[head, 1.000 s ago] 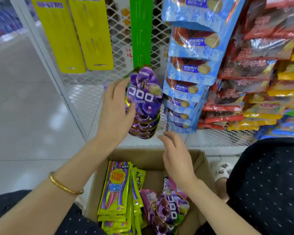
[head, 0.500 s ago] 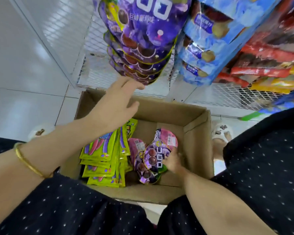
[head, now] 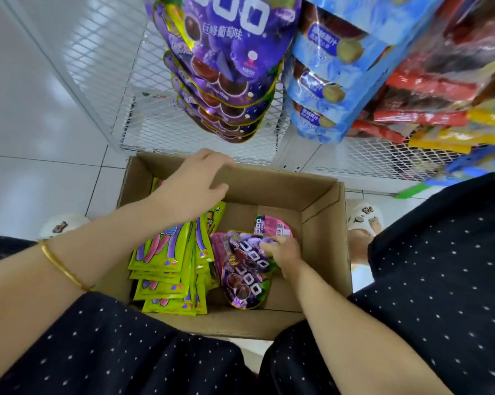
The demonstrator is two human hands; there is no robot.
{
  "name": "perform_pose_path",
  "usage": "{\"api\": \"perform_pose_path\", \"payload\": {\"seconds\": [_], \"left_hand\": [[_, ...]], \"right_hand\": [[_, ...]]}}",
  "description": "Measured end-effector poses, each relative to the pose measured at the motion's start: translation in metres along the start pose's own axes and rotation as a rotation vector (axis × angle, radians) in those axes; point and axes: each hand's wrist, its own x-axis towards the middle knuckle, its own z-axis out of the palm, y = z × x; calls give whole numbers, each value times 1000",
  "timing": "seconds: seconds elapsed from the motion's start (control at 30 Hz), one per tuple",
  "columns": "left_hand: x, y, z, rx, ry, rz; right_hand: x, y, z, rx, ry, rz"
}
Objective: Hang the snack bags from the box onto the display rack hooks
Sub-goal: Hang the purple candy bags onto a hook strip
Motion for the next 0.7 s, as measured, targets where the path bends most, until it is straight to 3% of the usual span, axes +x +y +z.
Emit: {"api": "perform_pose_path", "payload": {"seconds": [0.07,0.17,0.3,0.47,0.57,0.7], "left_hand": [[-1,0,5,72,-79,34],[-1,1,9,184,-187,53],[-6,14,-1,215,-111,53],[-12,43,-43,-78,160,80],[-14,61,-79,-298,264,42],[-11,90,-129,-321,386,132]], "right_hand": [[-12,-36,-14,-116,-115,-156],[-39,-92,-42,8,-238,-320],[-82,-147,-73,99,-232,-570],[-119,-180,-92,220,-64,-858],[-149,-199,-98,161,139,-1101],[-186,-239,-107,51,449,-1268]]}}
